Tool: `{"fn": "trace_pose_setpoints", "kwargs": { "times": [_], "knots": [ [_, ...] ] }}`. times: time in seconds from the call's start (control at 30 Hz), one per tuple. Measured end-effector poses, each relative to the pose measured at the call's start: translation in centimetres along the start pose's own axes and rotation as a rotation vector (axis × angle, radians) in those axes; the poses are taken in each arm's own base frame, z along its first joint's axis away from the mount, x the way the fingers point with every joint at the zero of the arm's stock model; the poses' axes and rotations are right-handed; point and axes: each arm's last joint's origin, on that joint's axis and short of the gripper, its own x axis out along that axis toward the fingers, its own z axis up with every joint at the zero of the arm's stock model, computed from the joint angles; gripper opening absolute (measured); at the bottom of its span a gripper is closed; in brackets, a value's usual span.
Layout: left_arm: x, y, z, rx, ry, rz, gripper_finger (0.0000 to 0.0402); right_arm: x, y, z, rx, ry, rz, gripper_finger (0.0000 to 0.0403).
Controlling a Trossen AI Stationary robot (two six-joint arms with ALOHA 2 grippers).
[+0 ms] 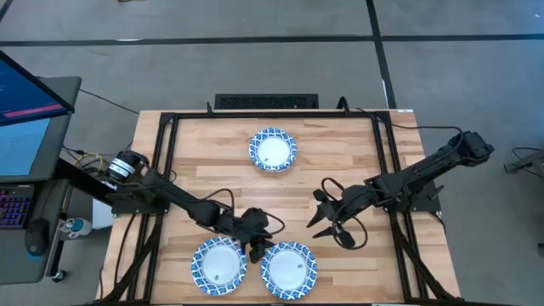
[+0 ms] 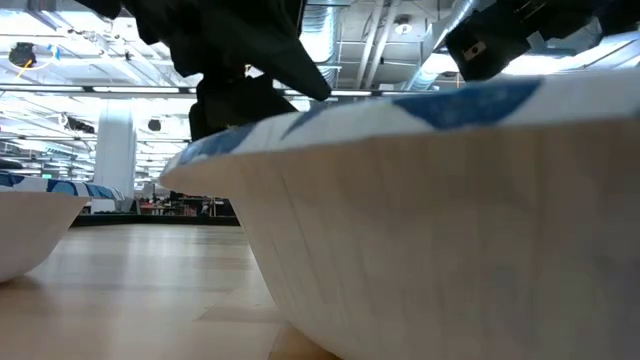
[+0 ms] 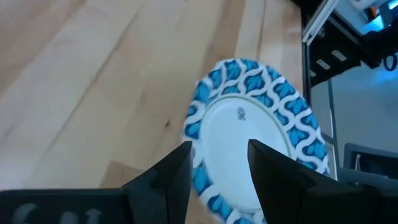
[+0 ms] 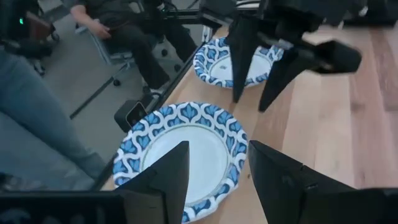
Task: Nest bowls inside each other
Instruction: Stack the white bowl on top of the other white bowl
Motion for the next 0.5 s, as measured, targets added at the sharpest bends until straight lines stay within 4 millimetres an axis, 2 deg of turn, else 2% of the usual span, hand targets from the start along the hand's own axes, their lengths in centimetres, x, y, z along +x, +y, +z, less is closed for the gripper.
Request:
{"fn": "trace_pose_setpoints", "kwargs": {
  "times": [0.13, 0.5],
  "knots": [
    [0.3, -0.2, -0.4, 0.008, 0.012, 0.008, 0.0146, 0.0, 0.1, 0.0, -0.080, 0.000, 0.004, 0.0186],
    [0.2, 0.2, -1.2, 0.018, 0.061, 0.076, 0.0146, 0.0, 0.1, 0.0, -0.083, 0.000, 0.003, 0.0186]
  ]
}}
